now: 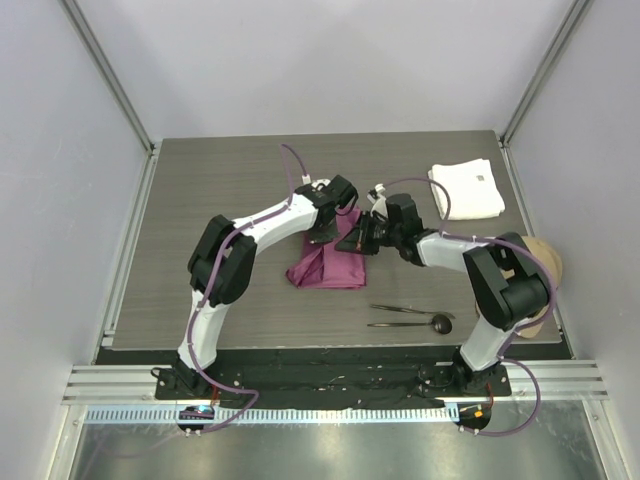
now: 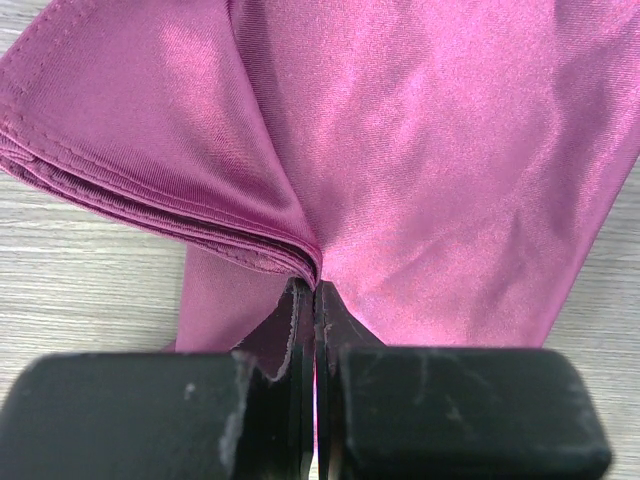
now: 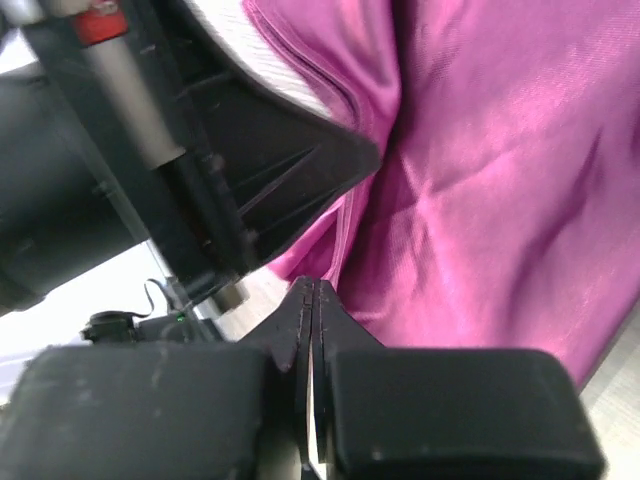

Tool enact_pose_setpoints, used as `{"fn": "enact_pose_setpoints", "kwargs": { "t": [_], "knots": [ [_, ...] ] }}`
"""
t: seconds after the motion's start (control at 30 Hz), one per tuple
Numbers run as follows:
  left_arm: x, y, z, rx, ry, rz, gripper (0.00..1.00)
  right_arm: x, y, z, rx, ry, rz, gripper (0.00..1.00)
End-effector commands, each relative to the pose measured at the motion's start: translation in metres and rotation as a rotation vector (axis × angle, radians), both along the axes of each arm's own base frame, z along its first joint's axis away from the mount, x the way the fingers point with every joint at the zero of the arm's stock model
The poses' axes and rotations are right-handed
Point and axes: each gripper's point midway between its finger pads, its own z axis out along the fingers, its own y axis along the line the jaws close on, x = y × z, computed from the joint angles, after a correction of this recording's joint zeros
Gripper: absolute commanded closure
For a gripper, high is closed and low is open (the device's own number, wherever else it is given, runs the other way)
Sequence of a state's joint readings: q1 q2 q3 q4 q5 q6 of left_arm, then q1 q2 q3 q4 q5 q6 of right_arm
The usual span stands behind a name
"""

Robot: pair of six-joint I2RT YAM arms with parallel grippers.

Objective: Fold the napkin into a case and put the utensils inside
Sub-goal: Fold the lower triangle-folded napkin at the center of the board.

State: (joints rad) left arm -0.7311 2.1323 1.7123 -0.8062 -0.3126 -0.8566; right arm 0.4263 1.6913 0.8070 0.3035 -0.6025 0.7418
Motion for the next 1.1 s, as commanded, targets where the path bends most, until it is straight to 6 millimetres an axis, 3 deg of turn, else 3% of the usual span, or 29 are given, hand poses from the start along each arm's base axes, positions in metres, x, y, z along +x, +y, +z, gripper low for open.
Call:
{"fn": "enact_pose_setpoints", "kwargs": {
  "t": [0.0,0.17,0.37,0.7,1.07],
  "knots": [
    [0.005,0.002,0.033,-0.027,-0.066,0.01,1.0,0.0,0.0,-0.026,-0.069,0.029,0.044,0.99],
    [0.005,-0.001,0.036,-0.034,-0.066,0.006,1.0,0.01,-0.003,-0.05,-0.127,0.03,0.026,0.99],
    [0.005,-0.005,0.035,-0.051,-0.054,0.014,1.0,0.003,-0.009,-0.078,-0.159,0.085,0.008,0.99],
    [0.01,-0.025,0.038,-0.095,-0.053,0.01,1.0,-0.002,-0.011,-0.085,-0.16,0.109,0.003,0.99],
    [0.006,-0.026,0.001,-0.054,0.004,0.001,1.0,-0.002,-0.008,-0.079,-0.136,0.11,0.005,0.99]
  ]
}}
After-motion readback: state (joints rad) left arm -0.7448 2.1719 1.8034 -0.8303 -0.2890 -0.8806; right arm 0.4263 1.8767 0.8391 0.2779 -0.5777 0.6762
